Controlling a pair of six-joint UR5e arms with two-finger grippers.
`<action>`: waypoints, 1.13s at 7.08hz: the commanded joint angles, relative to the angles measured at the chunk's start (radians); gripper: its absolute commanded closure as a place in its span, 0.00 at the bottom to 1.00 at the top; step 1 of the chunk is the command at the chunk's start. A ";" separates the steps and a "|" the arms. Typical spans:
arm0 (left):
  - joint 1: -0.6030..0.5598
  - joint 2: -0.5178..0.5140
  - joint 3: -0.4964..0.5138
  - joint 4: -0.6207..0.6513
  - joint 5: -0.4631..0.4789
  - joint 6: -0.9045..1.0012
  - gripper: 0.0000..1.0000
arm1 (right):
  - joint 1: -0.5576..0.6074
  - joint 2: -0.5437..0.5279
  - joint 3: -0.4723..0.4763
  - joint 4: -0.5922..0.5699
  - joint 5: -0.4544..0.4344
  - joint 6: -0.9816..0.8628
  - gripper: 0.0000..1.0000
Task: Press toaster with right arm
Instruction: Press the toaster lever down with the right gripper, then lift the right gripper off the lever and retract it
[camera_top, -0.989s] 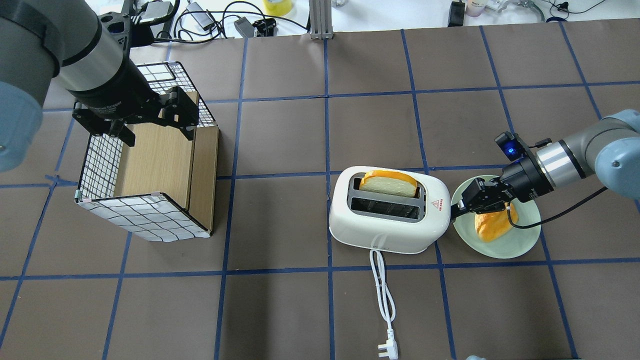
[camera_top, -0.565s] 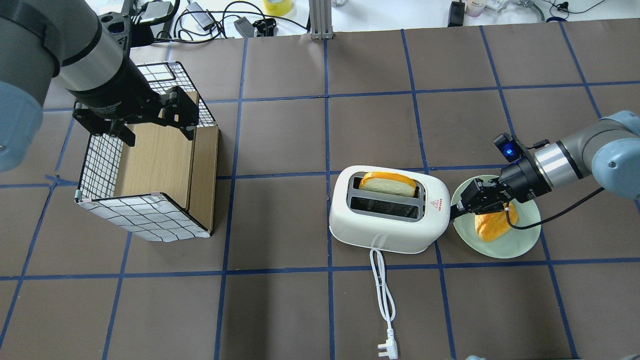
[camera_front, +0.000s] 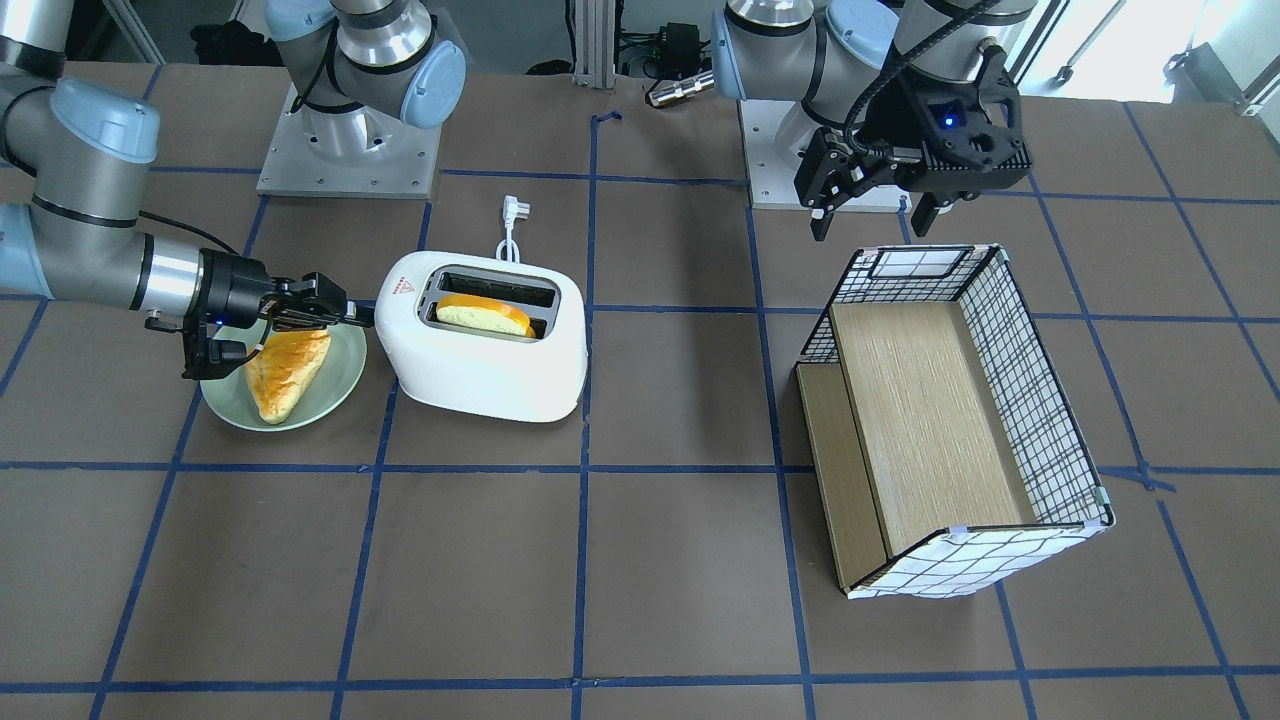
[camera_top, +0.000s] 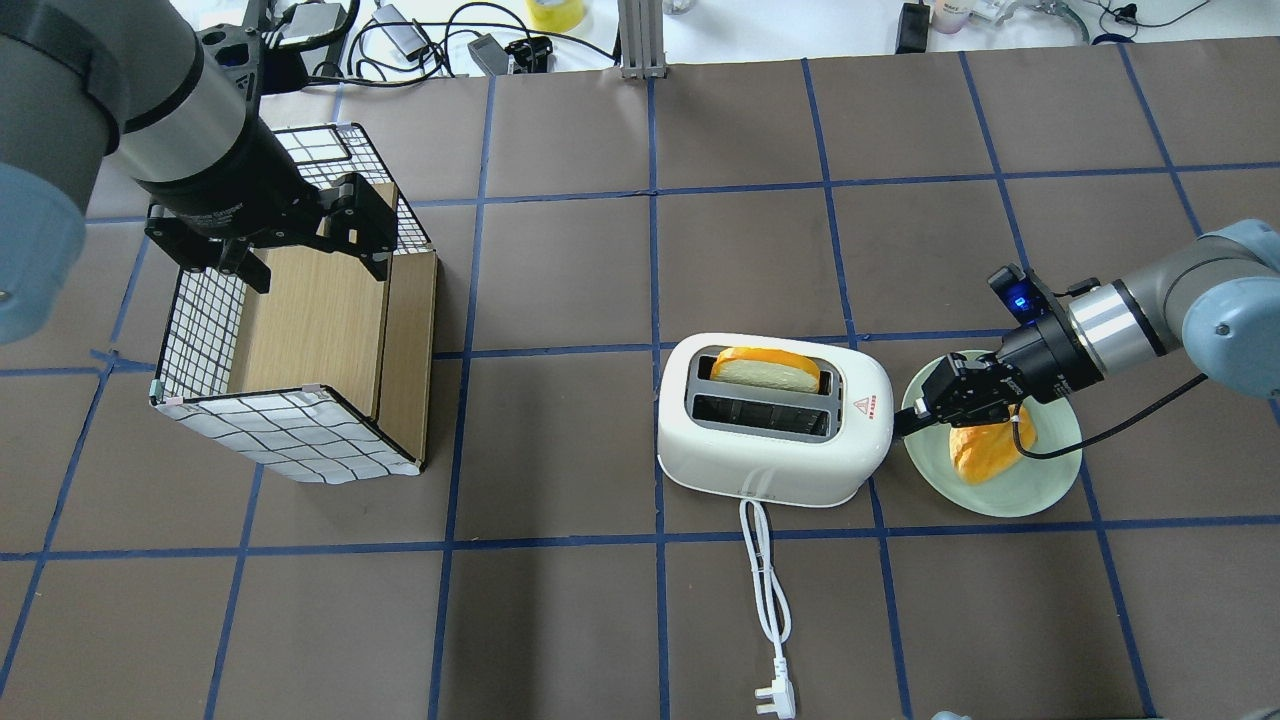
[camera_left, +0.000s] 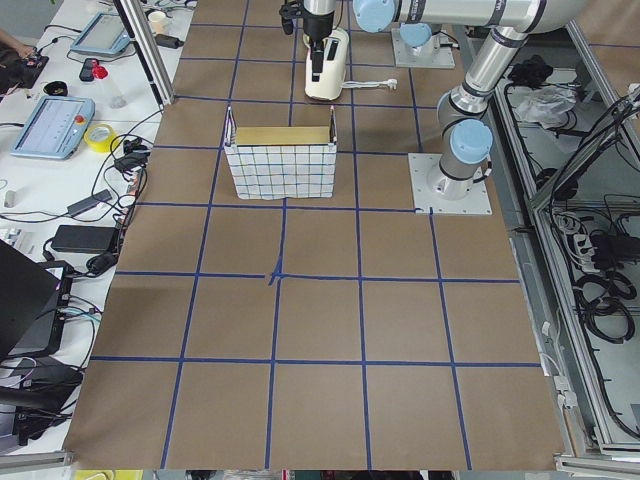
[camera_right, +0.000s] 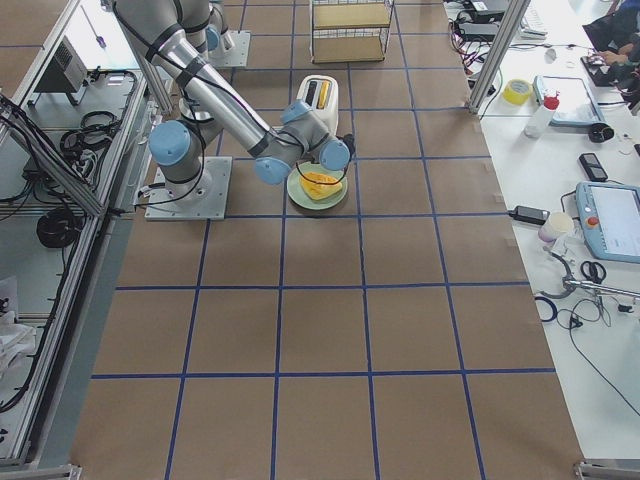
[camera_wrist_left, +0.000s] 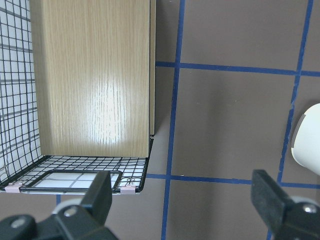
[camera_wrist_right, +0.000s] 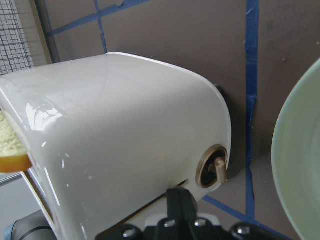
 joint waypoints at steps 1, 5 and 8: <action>0.000 0.000 0.000 0.000 0.002 0.000 0.00 | 0.002 -0.058 -0.080 0.018 -0.065 0.090 1.00; 0.000 0.000 0.000 0.000 0.000 0.000 0.00 | 0.108 -0.112 -0.539 0.279 -0.348 0.369 1.00; 0.000 0.000 0.000 0.000 0.000 0.000 0.00 | 0.314 -0.112 -0.662 0.286 -0.485 0.717 1.00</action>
